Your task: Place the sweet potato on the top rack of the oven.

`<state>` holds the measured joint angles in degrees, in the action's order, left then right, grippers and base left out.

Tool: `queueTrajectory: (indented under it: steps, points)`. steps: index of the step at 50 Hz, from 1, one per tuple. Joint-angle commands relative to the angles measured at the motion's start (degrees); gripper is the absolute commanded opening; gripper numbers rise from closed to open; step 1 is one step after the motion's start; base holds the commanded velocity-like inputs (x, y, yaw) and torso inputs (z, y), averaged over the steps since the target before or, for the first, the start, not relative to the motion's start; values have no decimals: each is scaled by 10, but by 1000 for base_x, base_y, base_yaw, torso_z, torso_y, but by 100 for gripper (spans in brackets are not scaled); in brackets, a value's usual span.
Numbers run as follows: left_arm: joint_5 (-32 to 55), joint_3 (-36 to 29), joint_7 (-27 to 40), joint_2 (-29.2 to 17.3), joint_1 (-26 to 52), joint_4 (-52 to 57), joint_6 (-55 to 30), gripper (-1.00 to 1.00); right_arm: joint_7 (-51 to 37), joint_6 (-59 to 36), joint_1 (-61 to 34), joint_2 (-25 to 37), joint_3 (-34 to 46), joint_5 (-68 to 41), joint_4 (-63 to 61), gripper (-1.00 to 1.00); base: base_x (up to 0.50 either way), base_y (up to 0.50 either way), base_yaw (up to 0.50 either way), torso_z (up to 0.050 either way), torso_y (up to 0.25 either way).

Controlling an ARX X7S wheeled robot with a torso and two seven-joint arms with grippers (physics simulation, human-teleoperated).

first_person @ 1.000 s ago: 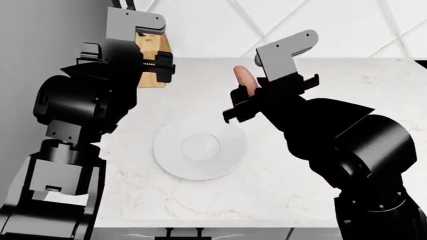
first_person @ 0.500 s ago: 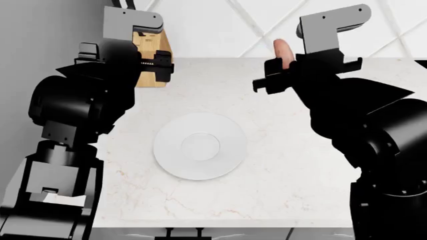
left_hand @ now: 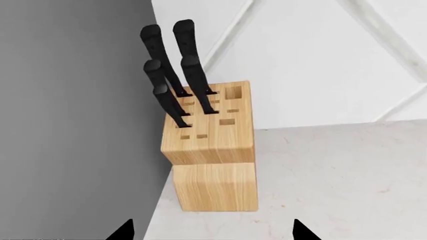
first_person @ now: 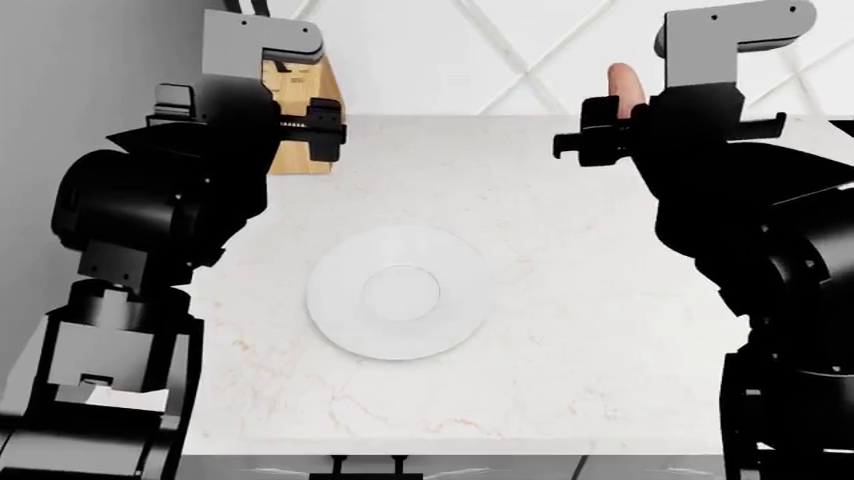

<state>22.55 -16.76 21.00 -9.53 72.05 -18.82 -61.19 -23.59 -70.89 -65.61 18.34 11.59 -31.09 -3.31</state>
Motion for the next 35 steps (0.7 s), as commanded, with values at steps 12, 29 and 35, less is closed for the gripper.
queueTrajectory:
  steps: [12, 29, 35]
  points:
    - [7, 1, 6, -4, -4, 6, -1, 100, -14, -4, 2, 9, -17, 5, 0, -100, -454, 0, 0, 0, 0]
    - [12, 0, 10, -5, -5, 9, -1, 100, -17, -7, 9, 14, -22, -2, -9, -100, -500, 0, 0, 0, 0]
    - [14, -1, 11, -6, -4, 10, -2, 100, -15, -3, 10, 14, -20, -3, -8, -100, -500, 0, 0, 0, 0]
